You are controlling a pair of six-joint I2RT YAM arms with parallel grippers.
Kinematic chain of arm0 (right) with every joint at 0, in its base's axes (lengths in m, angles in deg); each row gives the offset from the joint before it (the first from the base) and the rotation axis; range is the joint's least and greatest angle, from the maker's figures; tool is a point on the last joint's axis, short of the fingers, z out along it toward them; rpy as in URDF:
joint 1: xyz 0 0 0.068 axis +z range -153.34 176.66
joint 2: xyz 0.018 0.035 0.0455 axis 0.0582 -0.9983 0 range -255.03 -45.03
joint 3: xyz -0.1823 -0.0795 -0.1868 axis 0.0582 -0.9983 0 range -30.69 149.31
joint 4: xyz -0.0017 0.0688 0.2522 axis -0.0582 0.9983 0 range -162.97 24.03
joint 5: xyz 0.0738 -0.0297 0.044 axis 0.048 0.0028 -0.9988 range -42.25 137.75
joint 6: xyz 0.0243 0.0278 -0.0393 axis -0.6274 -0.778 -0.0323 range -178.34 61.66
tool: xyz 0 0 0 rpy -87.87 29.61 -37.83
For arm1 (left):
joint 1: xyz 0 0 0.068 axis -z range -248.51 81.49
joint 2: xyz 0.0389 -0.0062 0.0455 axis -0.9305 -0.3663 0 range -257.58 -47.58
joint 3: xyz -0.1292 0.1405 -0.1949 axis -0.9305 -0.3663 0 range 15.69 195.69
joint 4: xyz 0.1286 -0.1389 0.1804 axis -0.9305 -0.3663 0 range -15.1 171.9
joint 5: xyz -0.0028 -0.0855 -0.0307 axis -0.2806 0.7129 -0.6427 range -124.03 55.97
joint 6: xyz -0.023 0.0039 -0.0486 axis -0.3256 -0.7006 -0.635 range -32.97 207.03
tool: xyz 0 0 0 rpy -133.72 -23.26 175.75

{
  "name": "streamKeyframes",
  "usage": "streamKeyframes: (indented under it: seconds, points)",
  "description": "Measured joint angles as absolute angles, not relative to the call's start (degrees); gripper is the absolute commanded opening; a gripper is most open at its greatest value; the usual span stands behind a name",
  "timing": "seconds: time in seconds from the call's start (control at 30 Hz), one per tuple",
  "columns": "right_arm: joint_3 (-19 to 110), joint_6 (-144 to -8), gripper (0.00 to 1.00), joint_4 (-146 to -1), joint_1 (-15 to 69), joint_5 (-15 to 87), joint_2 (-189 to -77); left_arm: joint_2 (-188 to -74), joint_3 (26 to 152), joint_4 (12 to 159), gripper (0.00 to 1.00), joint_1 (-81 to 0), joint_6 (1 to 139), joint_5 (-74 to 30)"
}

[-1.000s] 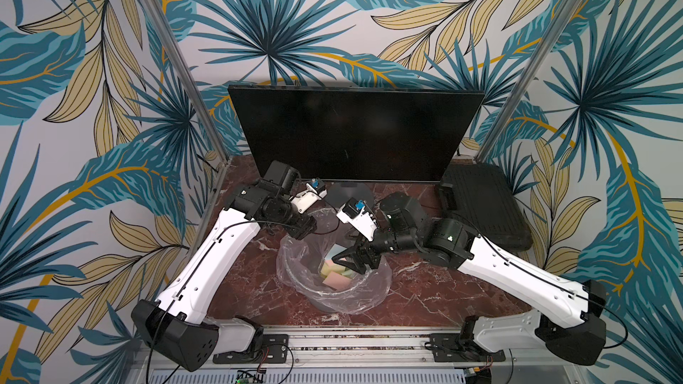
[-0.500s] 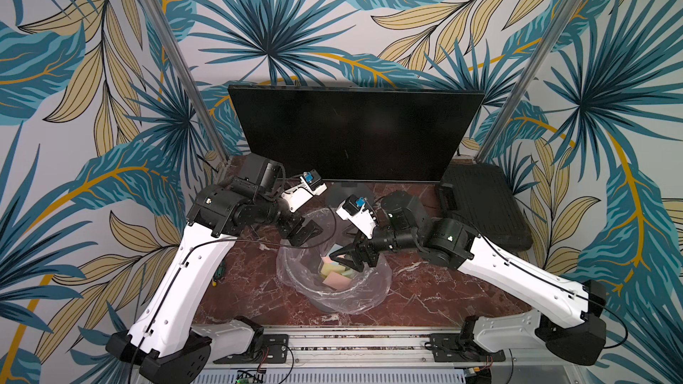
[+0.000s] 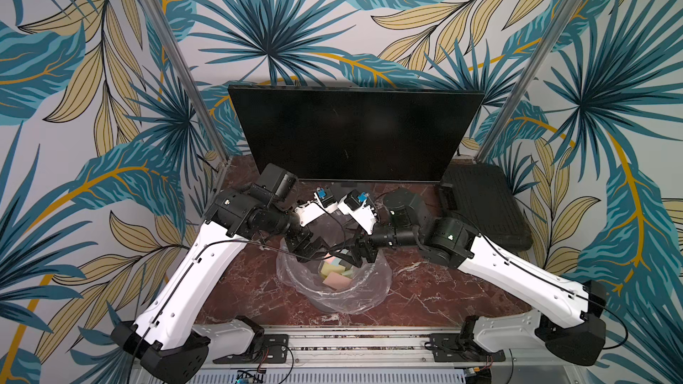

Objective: Remove the sticky note from the monitor
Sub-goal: Reset both arms

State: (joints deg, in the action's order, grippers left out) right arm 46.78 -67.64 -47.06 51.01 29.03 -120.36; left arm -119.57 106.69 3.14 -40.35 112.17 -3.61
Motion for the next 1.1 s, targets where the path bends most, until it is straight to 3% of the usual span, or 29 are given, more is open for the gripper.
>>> streamKeyframes:
  seconds: [0.3,0.73,1.1]
  points:
    - [46.1,-69.3,0.83,-47.8,48.5,33.3,-120.0,-115.9,104.6,2.3,0.98,-40.1,113.9,-3.5]
    - [44.7,-71.3,0.83,-49.7,47.6,34.8,-118.9,-116.4,103.8,7.1,1.00,-40.4,112.8,-15.8]
    - [43.3,-76.2,0.84,-50.1,39.4,43.6,-109.6,-117.4,110.4,11.3,1.00,-49.7,107.9,-14.5]
